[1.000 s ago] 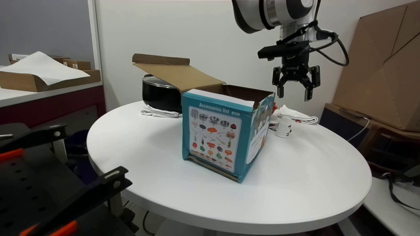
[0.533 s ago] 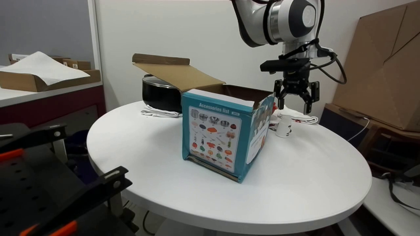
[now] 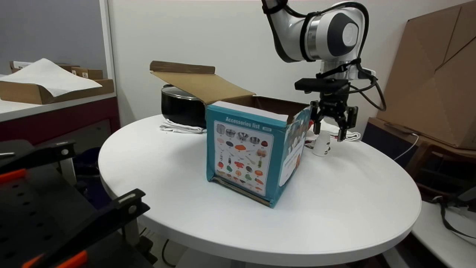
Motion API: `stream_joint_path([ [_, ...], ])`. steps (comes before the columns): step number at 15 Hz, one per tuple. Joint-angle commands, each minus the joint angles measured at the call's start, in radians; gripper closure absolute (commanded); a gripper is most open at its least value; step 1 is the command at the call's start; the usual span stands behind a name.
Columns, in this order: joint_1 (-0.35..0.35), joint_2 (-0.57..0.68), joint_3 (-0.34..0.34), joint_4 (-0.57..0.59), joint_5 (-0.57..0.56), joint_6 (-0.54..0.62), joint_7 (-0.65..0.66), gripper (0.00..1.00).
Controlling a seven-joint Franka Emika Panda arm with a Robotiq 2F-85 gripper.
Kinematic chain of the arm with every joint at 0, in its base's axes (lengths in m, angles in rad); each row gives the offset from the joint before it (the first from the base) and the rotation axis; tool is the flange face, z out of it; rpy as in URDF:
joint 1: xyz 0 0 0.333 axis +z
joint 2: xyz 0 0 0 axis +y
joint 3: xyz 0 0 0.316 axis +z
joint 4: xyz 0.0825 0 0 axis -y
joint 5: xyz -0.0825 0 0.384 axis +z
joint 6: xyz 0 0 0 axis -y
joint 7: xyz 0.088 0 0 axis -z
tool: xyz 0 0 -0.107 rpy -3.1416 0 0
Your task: Put the red mug, salt shaker, silver pot, and silver lid in the box then close it
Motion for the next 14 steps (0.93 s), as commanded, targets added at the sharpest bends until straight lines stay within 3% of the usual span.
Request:
stream_joint_path([
  [1, -0.019, 0.052, 0.015, 0.082, 0.028, -0.041, -0.020, 0.45],
  [6, -0.025, 0.046, 0.022, 0.083, 0.034, -0.041, -0.022, 0.82],
  [14, -0.019, -0.115, 0.044, 0.043, 0.043, -0.153, -0.058, 0.82],
])
